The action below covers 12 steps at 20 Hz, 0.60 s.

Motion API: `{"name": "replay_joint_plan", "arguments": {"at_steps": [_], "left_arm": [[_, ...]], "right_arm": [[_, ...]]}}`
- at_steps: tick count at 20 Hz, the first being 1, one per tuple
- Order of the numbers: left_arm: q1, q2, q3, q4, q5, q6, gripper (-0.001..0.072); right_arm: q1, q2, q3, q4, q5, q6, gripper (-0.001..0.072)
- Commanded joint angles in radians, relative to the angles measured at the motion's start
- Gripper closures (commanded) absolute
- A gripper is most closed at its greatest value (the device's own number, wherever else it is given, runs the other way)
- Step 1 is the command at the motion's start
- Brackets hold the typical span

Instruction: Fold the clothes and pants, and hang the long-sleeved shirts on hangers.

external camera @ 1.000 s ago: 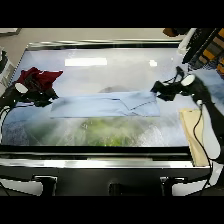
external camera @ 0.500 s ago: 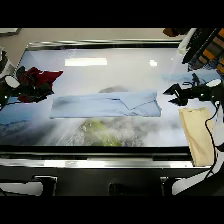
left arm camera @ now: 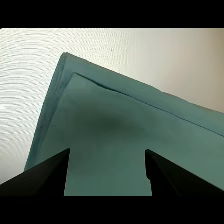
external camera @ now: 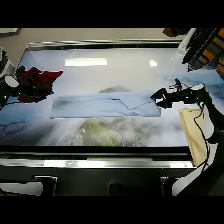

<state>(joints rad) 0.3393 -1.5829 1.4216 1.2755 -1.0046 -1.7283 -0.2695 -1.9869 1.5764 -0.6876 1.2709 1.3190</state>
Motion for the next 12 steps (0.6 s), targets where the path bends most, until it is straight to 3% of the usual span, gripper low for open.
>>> {"name": "replay_joint_plan", "arguments": {"at_steps": [1, 2, 3, 4, 5, 6, 9, 12], "left_arm": [[-0.004, 0.001, 0.001, -0.007, -0.001, 0.0, 0.0173], [-0.011, 0.001, 0.001, -0.019, -0.001, 0.0, 0.0178], [-0.018, 0.001, 0.001, -0.032, -0.001, 0.0, 0.0194], [-0.027, 0.001, 0.001, -0.05, -0.001, 0.0, 0.0251], [-0.04, 0.001, 0.001, -0.069, -0.001, 0.001, 0.0433], [-0.056, 0.0, 0.001, -0.094, 0.0, 0.005, 0.0687], [-0.139, -0.021, 0.001, -0.217, 0.042, 0.03, 0.0679], [-0.285, -0.077, 0.001, -0.331, 0.114, 0.029, 0.0679]], "right_arm": [[0.061, -0.013, -0.001, -0.031, -0.037, 0.003, 0.0212], [0.077, -0.012, -0.001, -0.04, -0.049, 0.005, 0.0356], [0.089, -0.009, 0.0, -0.046, -0.056, 0.01, 0.0553], [0.089, 0.001, 0.0, -0.047, -0.06, 0.02, 0.0668], [0.089, 0.021, 0.003, -0.064, -0.061, 0.048, 0.0678], [0.087, 0.047, 0.012, -0.109, -0.058, 0.09, 0.0678], [0.087, 0.154, 0.075, -0.322, 0.035, 0.216, 0.0679], [0.087, 0.248, 0.166, -0.476, 0.143, 0.277, 0.0679]]}}
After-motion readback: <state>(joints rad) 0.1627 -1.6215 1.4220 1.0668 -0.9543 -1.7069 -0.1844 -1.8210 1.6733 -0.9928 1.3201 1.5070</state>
